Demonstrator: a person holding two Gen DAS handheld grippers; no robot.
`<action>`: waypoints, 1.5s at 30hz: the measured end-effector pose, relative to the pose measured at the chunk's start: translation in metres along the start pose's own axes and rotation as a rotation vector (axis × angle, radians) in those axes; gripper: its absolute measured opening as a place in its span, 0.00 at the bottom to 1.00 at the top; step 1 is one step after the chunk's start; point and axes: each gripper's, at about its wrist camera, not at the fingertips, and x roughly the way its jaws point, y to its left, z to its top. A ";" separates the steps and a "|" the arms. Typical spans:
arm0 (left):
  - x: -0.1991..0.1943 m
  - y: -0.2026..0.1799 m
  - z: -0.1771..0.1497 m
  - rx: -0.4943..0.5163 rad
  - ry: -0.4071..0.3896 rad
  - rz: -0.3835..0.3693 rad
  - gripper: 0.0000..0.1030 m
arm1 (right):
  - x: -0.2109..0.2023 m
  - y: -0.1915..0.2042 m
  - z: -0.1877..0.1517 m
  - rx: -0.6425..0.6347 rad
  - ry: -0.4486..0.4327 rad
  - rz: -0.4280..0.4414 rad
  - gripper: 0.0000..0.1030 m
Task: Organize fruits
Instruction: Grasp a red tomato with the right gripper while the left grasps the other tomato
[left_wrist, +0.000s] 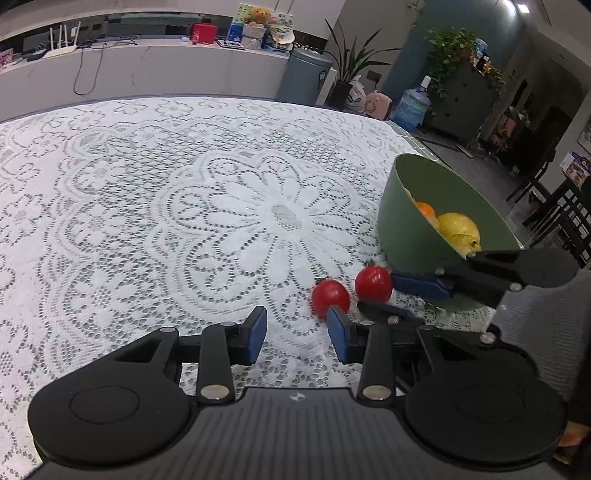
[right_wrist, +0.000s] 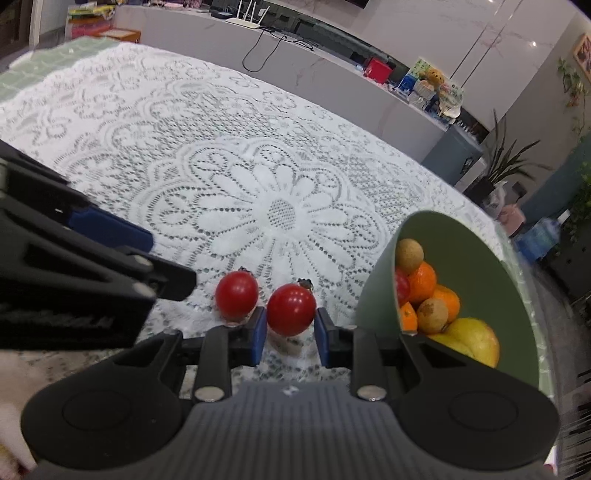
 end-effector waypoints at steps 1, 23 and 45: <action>0.002 -0.001 0.001 0.004 0.005 -0.005 0.43 | -0.001 -0.003 -0.001 0.018 0.009 0.019 0.23; 0.050 -0.015 0.017 0.063 0.079 -0.039 0.32 | 0.003 -0.006 -0.003 0.040 0.027 0.078 0.25; 0.006 0.000 0.006 -0.025 0.014 0.076 0.30 | 0.011 -0.015 0.005 0.133 -0.005 0.135 0.25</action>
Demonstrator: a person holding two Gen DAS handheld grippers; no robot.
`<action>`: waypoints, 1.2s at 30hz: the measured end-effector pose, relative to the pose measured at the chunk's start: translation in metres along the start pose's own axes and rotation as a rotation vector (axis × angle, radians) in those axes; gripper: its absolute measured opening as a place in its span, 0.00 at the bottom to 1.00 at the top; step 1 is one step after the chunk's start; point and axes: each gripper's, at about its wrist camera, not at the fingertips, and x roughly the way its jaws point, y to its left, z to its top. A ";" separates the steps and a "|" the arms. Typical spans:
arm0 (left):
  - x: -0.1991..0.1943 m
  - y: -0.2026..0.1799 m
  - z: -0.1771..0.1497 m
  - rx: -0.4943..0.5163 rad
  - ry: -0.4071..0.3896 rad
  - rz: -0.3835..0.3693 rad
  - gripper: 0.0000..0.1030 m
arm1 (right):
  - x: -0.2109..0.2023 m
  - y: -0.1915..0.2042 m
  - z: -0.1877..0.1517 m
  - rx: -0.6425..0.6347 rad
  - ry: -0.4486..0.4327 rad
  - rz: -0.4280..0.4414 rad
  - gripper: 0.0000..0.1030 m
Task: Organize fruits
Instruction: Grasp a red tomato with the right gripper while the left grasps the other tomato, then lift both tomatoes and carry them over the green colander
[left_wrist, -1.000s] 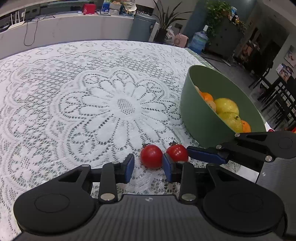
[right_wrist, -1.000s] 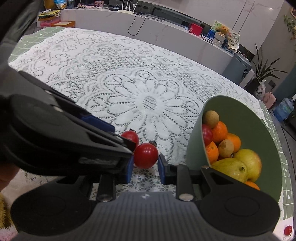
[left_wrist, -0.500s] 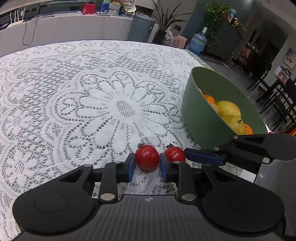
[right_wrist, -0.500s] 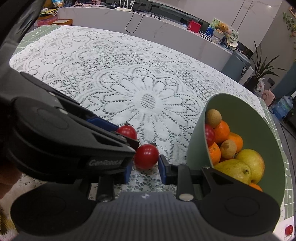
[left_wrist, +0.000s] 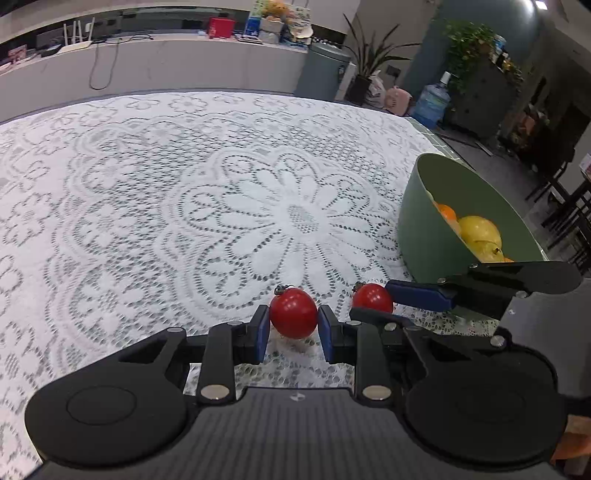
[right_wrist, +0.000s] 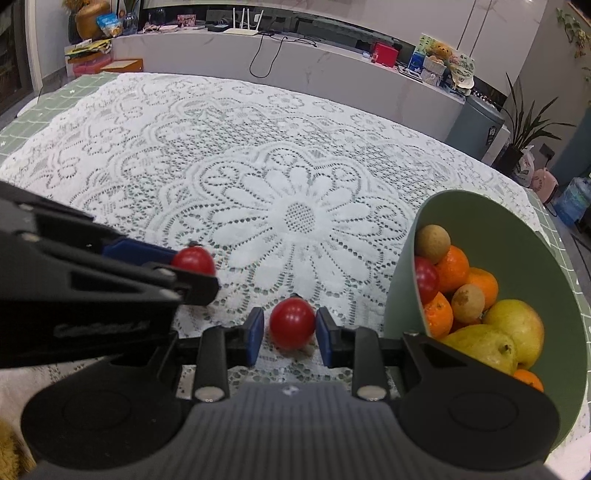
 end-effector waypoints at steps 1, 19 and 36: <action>-0.002 -0.001 0.000 0.001 -0.002 0.008 0.30 | 0.000 0.000 0.000 0.004 -0.001 0.003 0.25; -0.049 -0.011 -0.001 -0.022 -0.054 0.144 0.30 | -0.025 -0.015 -0.002 0.085 -0.110 0.057 0.22; -0.040 -0.113 0.043 0.259 -0.117 0.075 0.30 | -0.090 -0.108 -0.013 0.409 -0.343 0.010 0.22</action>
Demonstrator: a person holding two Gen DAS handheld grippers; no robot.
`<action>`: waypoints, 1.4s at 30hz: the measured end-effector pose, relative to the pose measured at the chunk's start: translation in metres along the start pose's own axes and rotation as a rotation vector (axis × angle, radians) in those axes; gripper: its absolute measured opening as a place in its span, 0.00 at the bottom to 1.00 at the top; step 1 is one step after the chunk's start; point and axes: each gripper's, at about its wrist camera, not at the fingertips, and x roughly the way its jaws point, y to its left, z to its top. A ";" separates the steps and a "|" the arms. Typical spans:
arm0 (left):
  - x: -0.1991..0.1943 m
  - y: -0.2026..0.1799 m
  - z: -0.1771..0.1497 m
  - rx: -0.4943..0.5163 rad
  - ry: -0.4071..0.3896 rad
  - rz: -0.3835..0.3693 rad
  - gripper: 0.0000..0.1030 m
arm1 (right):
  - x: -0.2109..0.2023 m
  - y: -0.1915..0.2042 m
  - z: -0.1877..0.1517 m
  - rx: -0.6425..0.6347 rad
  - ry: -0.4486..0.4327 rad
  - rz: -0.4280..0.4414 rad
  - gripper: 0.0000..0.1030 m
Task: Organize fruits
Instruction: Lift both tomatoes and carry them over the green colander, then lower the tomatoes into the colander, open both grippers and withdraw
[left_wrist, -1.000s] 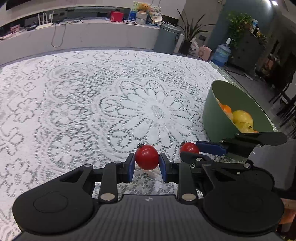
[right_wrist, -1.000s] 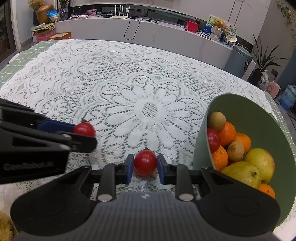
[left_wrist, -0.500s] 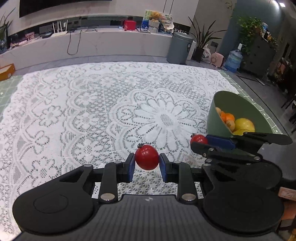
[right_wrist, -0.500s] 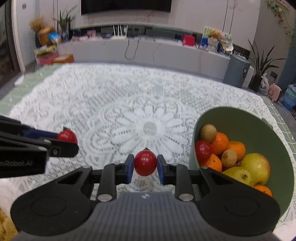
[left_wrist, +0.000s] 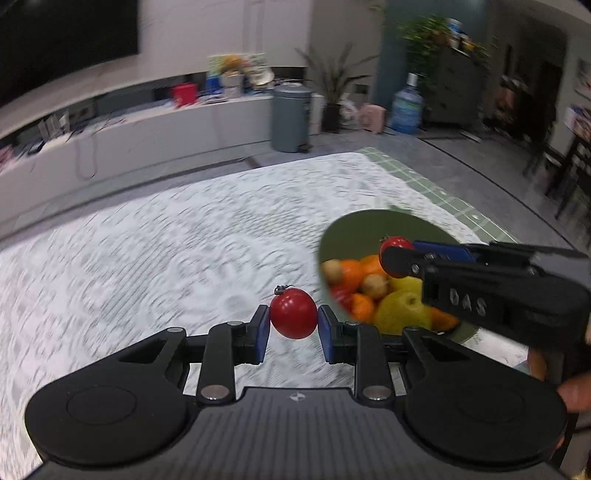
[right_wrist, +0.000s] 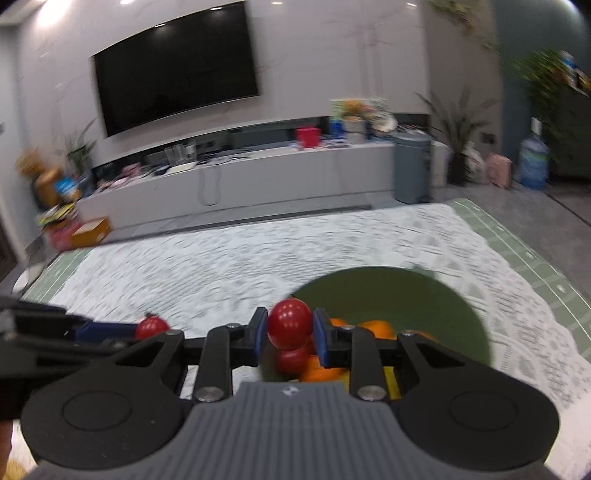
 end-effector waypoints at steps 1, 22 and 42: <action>0.004 -0.007 0.004 0.025 -0.002 -0.009 0.30 | 0.002 -0.010 0.003 0.031 0.008 -0.010 0.22; 0.094 -0.048 0.020 0.170 0.171 -0.088 0.30 | 0.052 -0.057 0.005 0.155 0.193 -0.105 0.24; 0.014 -0.035 0.007 0.096 0.009 0.004 0.55 | -0.006 -0.045 0.009 0.134 0.041 -0.048 0.65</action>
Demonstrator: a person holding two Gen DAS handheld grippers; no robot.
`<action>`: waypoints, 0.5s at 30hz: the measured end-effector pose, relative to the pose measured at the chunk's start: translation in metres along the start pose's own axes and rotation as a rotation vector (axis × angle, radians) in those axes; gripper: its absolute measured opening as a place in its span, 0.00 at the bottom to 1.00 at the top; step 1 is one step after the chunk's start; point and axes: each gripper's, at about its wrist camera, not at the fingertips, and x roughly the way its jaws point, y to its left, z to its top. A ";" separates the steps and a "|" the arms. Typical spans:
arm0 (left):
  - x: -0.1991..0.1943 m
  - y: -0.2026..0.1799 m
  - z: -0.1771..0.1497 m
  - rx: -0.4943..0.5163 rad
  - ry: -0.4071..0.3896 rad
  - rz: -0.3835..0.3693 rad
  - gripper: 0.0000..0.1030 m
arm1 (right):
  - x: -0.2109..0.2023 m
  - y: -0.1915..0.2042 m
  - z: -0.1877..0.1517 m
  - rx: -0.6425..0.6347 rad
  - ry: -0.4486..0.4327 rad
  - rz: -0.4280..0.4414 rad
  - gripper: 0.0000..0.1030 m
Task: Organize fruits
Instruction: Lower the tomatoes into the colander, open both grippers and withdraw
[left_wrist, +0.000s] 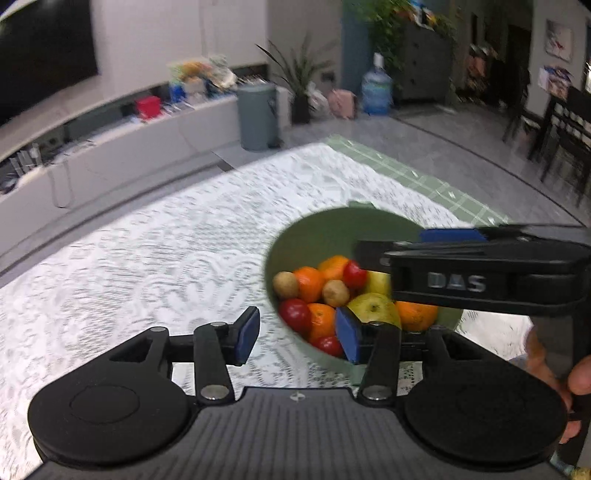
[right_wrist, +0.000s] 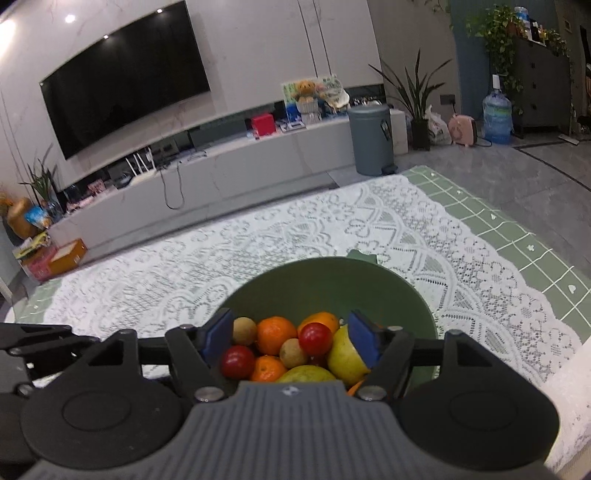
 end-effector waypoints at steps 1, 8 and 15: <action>-0.007 0.002 -0.002 -0.017 -0.017 0.025 0.57 | -0.007 0.001 -0.001 -0.002 -0.008 0.006 0.66; -0.054 0.018 -0.015 -0.164 -0.142 0.178 0.73 | -0.051 0.018 -0.009 -0.075 -0.059 0.003 0.76; -0.081 0.025 -0.032 -0.194 -0.193 0.304 0.85 | -0.075 0.031 -0.030 -0.155 -0.066 -0.046 0.77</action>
